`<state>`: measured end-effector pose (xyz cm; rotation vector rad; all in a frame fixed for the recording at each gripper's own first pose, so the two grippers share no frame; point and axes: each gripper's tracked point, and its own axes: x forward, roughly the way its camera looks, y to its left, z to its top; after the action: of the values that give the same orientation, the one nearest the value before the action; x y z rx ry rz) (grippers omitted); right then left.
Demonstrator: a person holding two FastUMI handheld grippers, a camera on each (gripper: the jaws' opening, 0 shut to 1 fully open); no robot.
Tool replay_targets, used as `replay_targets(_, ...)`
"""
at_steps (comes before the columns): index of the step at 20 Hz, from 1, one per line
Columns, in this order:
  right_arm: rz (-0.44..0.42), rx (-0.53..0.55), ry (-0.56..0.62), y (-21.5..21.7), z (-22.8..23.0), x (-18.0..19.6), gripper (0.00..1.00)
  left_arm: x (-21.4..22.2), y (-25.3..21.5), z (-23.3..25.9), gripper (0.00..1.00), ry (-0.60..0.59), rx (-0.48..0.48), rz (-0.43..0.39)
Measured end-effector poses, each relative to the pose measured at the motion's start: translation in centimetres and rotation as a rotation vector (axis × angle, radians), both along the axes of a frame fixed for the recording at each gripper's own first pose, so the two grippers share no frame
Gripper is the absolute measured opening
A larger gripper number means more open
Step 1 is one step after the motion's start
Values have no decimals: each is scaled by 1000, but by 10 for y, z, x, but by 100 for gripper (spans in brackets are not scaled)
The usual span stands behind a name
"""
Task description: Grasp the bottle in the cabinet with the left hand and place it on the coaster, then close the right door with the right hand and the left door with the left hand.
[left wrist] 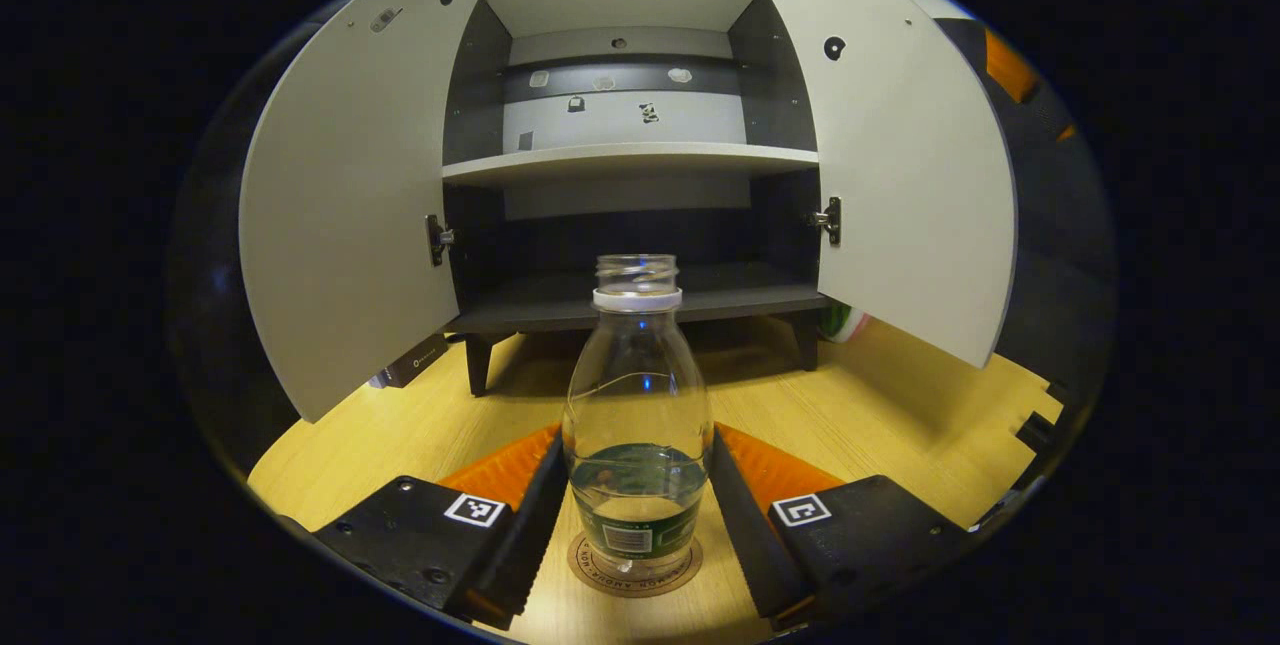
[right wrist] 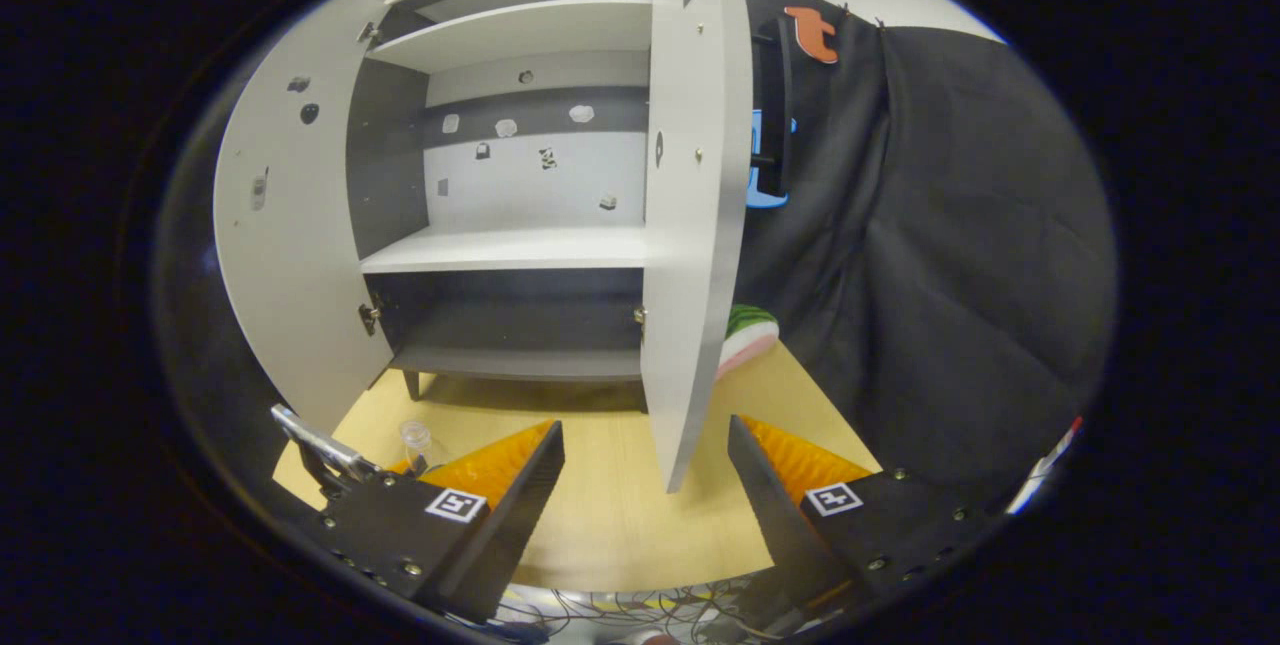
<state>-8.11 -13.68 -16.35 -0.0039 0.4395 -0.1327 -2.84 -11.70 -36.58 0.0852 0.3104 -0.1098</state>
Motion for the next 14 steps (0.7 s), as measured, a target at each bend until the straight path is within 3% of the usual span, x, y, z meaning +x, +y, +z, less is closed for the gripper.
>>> replay_targets(10, 1, 16, -17, -1, 3, -4, 100, -11, 0, 26, 85, -45, 28, -22)
replay_targets(14, 8, 30, -52, -3, 15, -2, 100, -12, -3, 55, 91, -88, 35, -33)
